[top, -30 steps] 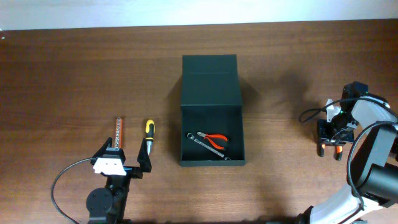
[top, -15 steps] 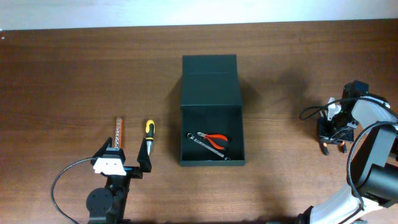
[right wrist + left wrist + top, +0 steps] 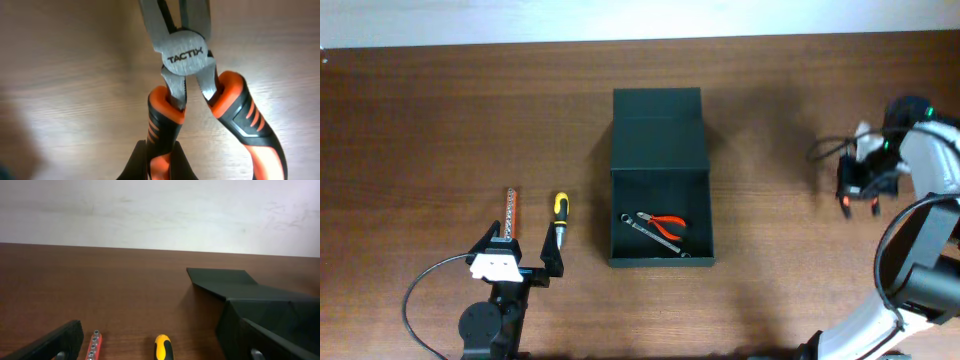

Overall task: Pack container
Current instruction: 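Lift the pliers and carry them over the black box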

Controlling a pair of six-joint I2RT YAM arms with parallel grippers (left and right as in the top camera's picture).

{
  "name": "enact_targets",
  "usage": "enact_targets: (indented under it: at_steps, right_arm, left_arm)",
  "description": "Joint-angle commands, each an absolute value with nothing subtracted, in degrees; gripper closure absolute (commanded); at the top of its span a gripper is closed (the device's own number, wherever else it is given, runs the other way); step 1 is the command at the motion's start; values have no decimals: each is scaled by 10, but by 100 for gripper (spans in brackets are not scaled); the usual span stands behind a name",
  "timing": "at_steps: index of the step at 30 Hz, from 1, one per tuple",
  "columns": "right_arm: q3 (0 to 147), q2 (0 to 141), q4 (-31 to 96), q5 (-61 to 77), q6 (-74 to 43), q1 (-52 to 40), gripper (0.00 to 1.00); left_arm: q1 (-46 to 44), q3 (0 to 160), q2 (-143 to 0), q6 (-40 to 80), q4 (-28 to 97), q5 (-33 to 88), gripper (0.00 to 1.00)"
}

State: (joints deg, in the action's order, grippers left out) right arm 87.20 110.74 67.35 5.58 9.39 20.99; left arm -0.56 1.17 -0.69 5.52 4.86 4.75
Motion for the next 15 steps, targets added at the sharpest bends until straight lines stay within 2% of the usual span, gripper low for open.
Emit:
enact_targets:
  at_steps: [1, 4, 8, 15]
  right_arm:
    - [982, 1099, 723, 74, 94, 161, 96]
    - [1059, 1099, 775, 74, 114, 112, 96]
    - [1158, 1099, 849, 73, 188, -6, 96]
    - [1180, 1100, 865, 69, 234, -199, 96]
  left_arm:
    - [-2, 9, -4, 46, 48, 56, 1]
    - [-2, 9, -4, 46, 48, 56, 1]
    - [-2, 9, -4, 46, 48, 56, 1]
    - [-2, 9, -4, 46, 48, 56, 1]
